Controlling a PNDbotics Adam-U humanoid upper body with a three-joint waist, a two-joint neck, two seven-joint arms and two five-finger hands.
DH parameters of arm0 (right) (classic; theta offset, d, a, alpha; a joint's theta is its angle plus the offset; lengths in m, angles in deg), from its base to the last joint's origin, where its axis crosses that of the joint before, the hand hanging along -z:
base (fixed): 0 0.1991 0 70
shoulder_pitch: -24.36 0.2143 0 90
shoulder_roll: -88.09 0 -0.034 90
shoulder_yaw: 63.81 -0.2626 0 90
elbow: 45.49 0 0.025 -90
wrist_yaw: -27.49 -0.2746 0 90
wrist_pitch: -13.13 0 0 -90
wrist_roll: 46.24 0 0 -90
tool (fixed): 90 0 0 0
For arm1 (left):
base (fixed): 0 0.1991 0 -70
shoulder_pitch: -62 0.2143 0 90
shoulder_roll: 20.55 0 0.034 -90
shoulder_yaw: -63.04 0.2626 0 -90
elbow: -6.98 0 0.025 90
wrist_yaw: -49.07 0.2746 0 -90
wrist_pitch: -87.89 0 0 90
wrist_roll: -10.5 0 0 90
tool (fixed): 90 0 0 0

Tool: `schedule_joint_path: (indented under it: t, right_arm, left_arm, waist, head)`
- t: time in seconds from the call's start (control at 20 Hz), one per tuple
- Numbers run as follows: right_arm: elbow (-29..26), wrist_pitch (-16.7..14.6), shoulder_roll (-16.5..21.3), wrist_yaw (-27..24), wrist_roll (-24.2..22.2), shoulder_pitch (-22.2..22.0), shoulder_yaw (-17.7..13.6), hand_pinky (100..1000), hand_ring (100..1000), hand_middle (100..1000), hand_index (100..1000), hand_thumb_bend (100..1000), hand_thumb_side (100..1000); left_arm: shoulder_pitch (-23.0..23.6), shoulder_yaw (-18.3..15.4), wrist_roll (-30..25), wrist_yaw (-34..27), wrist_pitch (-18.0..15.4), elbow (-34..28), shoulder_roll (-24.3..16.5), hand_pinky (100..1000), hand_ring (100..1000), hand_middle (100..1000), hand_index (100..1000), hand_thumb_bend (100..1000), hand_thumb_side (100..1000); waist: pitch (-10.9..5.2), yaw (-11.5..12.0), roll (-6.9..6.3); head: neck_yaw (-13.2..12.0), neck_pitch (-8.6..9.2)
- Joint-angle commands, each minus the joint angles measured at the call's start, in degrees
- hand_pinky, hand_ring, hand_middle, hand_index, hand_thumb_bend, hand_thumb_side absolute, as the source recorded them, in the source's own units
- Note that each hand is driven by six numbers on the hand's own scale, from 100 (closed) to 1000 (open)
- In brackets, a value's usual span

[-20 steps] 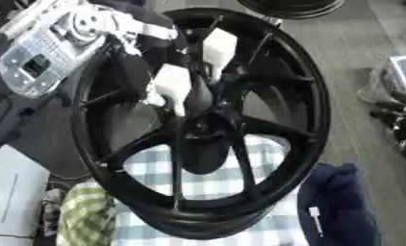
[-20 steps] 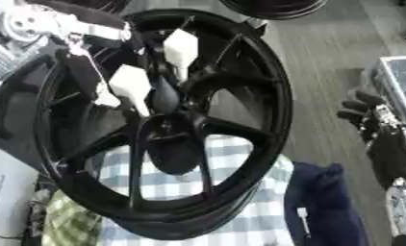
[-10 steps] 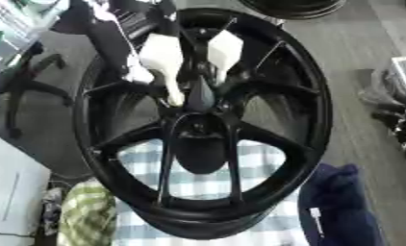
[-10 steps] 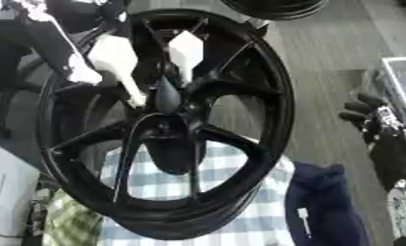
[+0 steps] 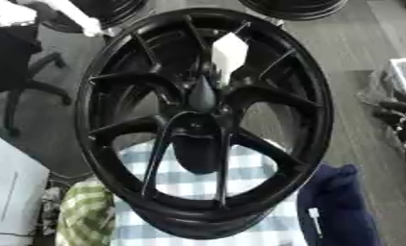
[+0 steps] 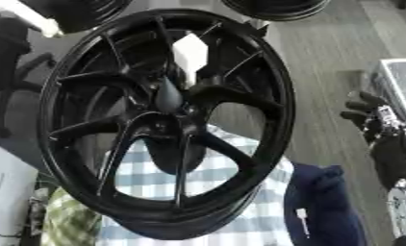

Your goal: Pull the pin out of the wheel hub.

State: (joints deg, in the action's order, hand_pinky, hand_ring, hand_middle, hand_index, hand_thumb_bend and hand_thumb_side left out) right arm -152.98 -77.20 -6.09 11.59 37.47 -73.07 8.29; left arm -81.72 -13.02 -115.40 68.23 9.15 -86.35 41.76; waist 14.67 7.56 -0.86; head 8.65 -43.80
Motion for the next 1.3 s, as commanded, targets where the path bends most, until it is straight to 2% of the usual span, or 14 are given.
schedule_joint_path:
  t: [0.05, 0.25, 0.4, 0.5, 0.55, 0.6, 0.65, 0.7, 0.75, 0.8, 0.85, 0.95, 1.05, 1.3]
  right_arm:
    - [-1.61, -0.38, 0.53, -0.20, 0.57, -0.08, -0.83, 1000, 786, 752, 896, 100, 803]
    - [-2.00, -0.65, 0.27, -0.39, 1.13, -0.22, -1.20, 1000, 786, 752, 896, 100, 801]
    - [-2.26, -0.83, 0.15, -0.46, 1.43, -0.36, -1.42, 1000, 786, 752, 896, 100, 799]
    - [-2.44, -0.95, 0.10, -0.58, 1.71, -0.40, -1.65, 1000, 786, 752, 896, 100, 796]
    - [-2.53, -1.00, 0.09, -0.63, 1.82, -0.44, -1.72, 1000, 786, 752, 896, 100, 795]
    - [-2.62, -1.06, 0.07, -0.67, 1.91, -0.47, -1.78, 1000, 786, 752, 896, 100, 794]
    - [-2.70, -1.10, 0.05, -0.71, 1.98, -0.50, -1.81, 1000, 786, 752, 896, 100, 794]
    - [-2.76, -1.15, 0.01, -0.74, 2.03, -0.52, -1.84, 1000, 786, 752, 896, 100, 793]
    - [-2.82, -1.19, -0.04, -0.78, 2.07, -0.55, -1.87, 1000, 786, 752, 896, 100, 793]
    - [-2.87, -1.23, -0.09, -0.80, 2.11, -0.58, -1.90, 1000, 786, 752, 895, 100, 793]
    - [-2.89, -1.26, -0.15, -0.81, 2.15, -0.60, -1.93, 1000, 786, 751, 895, 100, 793]
    - [-2.90, -1.27, -0.30, -0.80, 2.25, -0.63, -2.00, 1000, 786, 751, 895, 100, 795]
    - [-2.87, -1.23, -0.40, -0.78, 2.30, -0.61, -2.03, 1000, 785, 751, 895, 100, 796]
    - [-2.70, -0.98, -0.50, -0.64, 2.22, -0.38, -1.93, 1000, 785, 751, 895, 100, 799]
  left_arm:
    - [3.54, -6.36, 3.97, 0.30, 0.27, 1.15, -5.25, 893, 809, 586, 368, 100, 162]
    - [11.65, -12.03, 7.91, -0.87, 1.08, 2.35, -7.58, 887, 804, 579, 365, 100, 181]
    - [16.70, -15.04, 9.78, -1.67, 1.59, 3.23, -8.13, 889, 808, 583, 369, 100, 189]
    - [19.48, -16.37, 10.31, -1.87, 1.69, 4.29, -7.88, 896, 820, 608, 433, 100, 124]
    - [20.48, -16.64, 10.02, -2.29, 1.37, 4.75, -7.57, 902, 838, 653, 559, 100, 100]
    - [21.22, -16.76, 9.35, -2.98, 0.81, 5.18, -7.20, 907, 846, 674, 646, 125, 100]
    - [21.71, -16.87, 8.58, -3.57, 0.11, 5.53, -6.88, 920, 860, 697, 776, 204, 100]
    - [22.02, -17.00, 7.86, -3.85, -0.69, 5.75, -6.58, 923, 863, 702, 798, 240, 141]
    - [22.21, -17.15, 7.29, -3.82, -1.49, 5.91, -6.33, 935, 876, 721, 837, 386, 389]
    - [22.33, -17.31, 6.86, -3.53, -2.21, 6.11, -6.14, 939, 880, 727, 850, 415, 436]
    - [22.41, -17.42, 6.50, -3.14, -2.79, 6.35, -6.00, 946, 887, 738, 873, 472, 525]
    - [22.47, -17.54, 5.89, -2.26, -3.71, 6.78, -5.78, 953, 893, 744, 890, 508, 598]
    - [22.48, -17.73, 5.55, -1.61, -4.30, 7.03, -5.59, 953, 893, 746, 902, 523, 625]
    - [22.13, -18.26, 6.82, -0.82, -3.55, 7.31, -5.06, 945, 890, 746, 903, 496, 627]
  waist:
    - [-0.56, 0.10, 0.15]
    - [-0.35, 0.38, 0.62]
    - [-0.29, 0.60, 0.86]
    - [-0.25, 0.72, 0.98]
    - [-0.22, 0.71, 1.04]
    - [-0.20, 0.70, 1.10]
    - [-0.17, 0.64, 1.16]
    - [-0.15, 0.56, 1.22]
    - [-0.13, 0.46, 1.29]
    - [-0.10, 0.37, 1.33]
    - [-0.07, 0.29, 1.37]
    - [0.00, 0.16, 1.42]
    - [0.05, 0.12, 1.44]
    - [0.20, 0.15, 1.37]
  head:
    - [-0.24, -0.31]
    - [-0.21, -0.31]
    - [-0.14, -0.31]
    - [-0.16, -0.31]
    - [-0.14, -0.31]
    - [-0.14, -0.31]
    - [-0.14, -0.31]
    - [-0.14, -0.31]
    - [-0.14, -0.31]
    - [-0.15, -0.31]
    - [-0.17, -0.31]
    - [-0.23, -0.29]
    - [-0.30, -0.29]
    - [-0.45, -0.24]
